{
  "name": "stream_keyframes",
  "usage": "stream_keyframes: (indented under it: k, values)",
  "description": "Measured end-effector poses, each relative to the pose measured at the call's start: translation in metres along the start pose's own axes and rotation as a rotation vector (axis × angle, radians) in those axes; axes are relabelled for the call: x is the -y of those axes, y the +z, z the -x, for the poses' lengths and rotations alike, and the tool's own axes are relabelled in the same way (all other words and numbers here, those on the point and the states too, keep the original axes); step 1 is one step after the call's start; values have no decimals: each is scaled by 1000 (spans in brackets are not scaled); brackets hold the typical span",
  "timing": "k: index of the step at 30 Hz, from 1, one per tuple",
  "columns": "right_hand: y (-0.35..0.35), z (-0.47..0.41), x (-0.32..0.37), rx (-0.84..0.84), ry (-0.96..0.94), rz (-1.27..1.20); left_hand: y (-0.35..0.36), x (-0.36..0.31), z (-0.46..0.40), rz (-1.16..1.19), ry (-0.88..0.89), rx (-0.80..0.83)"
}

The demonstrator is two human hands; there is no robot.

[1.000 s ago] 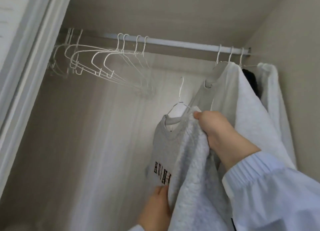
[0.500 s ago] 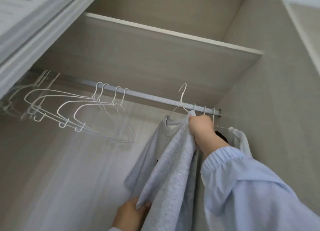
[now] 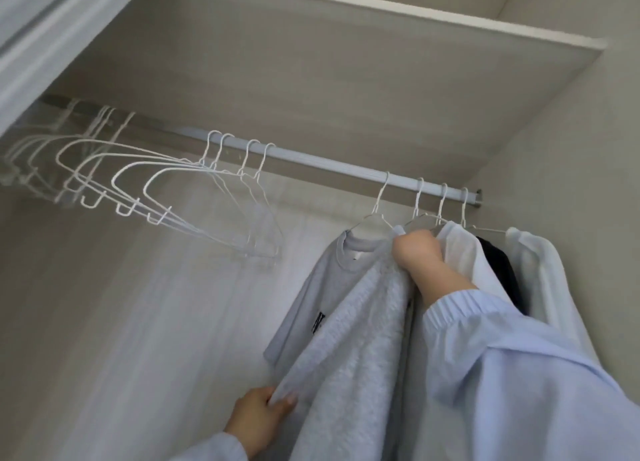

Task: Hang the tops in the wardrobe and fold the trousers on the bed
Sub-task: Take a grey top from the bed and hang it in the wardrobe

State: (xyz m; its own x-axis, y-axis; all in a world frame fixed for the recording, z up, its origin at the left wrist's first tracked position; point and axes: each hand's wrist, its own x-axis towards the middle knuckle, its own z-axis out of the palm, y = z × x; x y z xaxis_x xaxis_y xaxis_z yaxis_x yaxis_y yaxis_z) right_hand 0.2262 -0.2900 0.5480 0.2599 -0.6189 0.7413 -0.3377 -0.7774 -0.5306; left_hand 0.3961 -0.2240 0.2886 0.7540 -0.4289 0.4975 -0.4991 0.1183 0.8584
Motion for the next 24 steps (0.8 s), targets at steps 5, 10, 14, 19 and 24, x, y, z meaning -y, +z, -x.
stream_keyframes:
  k: [5,10,14,19,24]
  values:
    - [-9,4,0,-31,-14,5,-9,-7,4,-109,6,55]
    - [-8,30,-6,-28,-24,-21,-20,-11,25,-153,-15,22]
    - [-6,87,-14,41,-45,-98,-34,-19,64,-276,-11,19]
    - [4,210,-58,138,-89,-119,-51,-21,148,-305,-1,-41]
    - [20,300,-93,224,9,-150,-87,-15,245,-499,-56,26]
